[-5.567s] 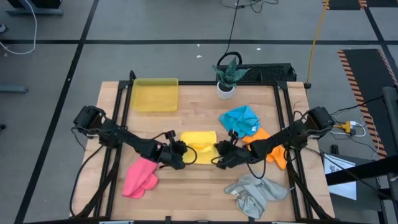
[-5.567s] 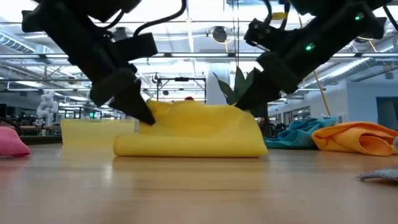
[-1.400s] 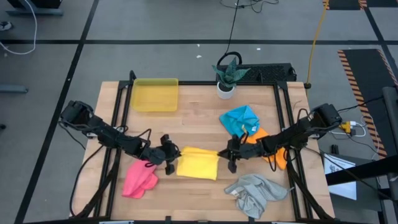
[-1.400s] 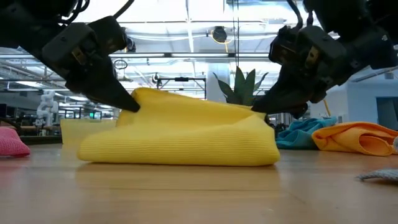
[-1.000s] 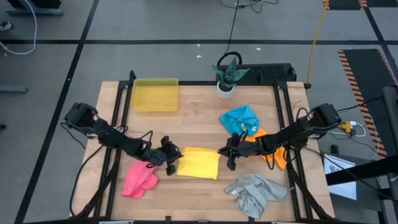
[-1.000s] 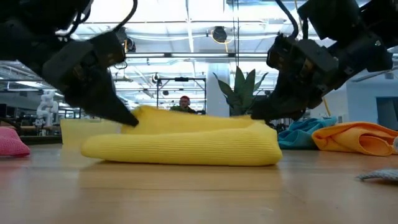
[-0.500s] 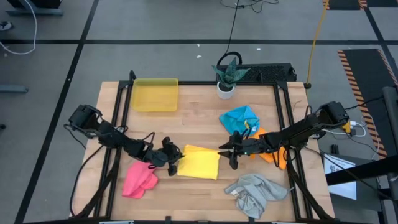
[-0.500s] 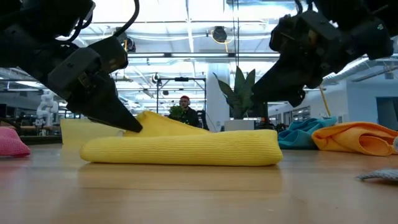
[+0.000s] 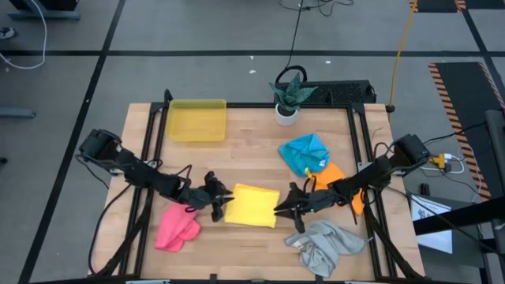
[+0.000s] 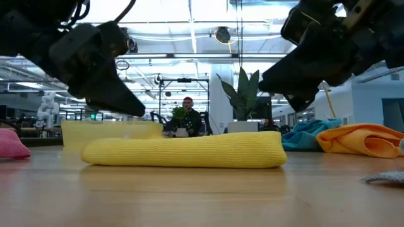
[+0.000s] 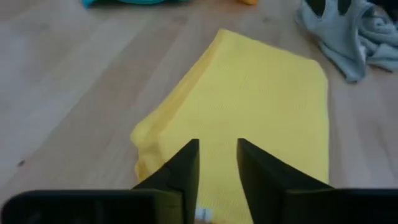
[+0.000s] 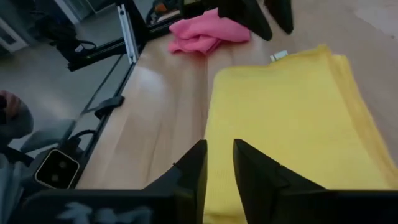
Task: Fold microfiber towels
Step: Fold the yellow microfiber cloth
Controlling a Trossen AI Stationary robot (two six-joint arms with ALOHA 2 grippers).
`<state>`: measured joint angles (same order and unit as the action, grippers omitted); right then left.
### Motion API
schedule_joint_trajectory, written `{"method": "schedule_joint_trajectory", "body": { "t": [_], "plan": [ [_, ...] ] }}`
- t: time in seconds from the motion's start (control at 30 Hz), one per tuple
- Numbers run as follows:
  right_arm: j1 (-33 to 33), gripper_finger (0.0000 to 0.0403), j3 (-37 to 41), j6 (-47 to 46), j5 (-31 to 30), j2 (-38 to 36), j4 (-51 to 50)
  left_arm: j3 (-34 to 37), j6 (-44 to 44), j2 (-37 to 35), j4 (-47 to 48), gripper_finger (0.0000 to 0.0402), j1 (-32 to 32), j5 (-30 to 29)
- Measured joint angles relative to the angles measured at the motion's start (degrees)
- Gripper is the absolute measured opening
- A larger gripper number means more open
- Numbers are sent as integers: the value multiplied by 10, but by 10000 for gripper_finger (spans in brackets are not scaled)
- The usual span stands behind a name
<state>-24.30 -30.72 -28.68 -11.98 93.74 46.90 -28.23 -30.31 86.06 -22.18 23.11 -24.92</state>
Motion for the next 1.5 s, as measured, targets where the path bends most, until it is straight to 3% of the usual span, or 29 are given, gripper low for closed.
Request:
{"method": "schedule_joint_trajectory", "body": {
  "t": [0.1, 0.23, 0.53, 0.73, 0.93, 1.1, 1.27, 1.4, 1.5],
  "plan": [
    [-2, 54, -24, 4, 0, 26, 1, 0, 0, -11, 13, 133, 0, -17],
    [-2, 40, -62, 9, 3, 68, -1, 0, 31, 7, -49, 136, -4, -6],
    [-21, 3, -88, 0, 17, 92, -16, -1, 88, 129, -220, 92, -52, 30],
    [-40, 1, -88, -12, 11, 69, -64, -4, 64, 153, -187, 62, -81, 43],
    [-39, 1, -88, -65, -56, 79, -165, -3, 32, 153, -129, 31, -83, 38],
    [-39, 1, -88, -57, -39, 93, -181, -4, 20, 151, -104, 6, -83, 32],
    [-40, 0, -88, -14, -29, 67, -194, -3, 17, 131, -86, 12, -70, 6],
    [-40, 0, -88, 23, -32, 31, -184, -3, 45, 109, -135, 15, -43, -6],
    [-35, 0, -88, 28, -76, 19, -160, -5, 78, 106, -181, 7, -27, -6]
  ]
}}
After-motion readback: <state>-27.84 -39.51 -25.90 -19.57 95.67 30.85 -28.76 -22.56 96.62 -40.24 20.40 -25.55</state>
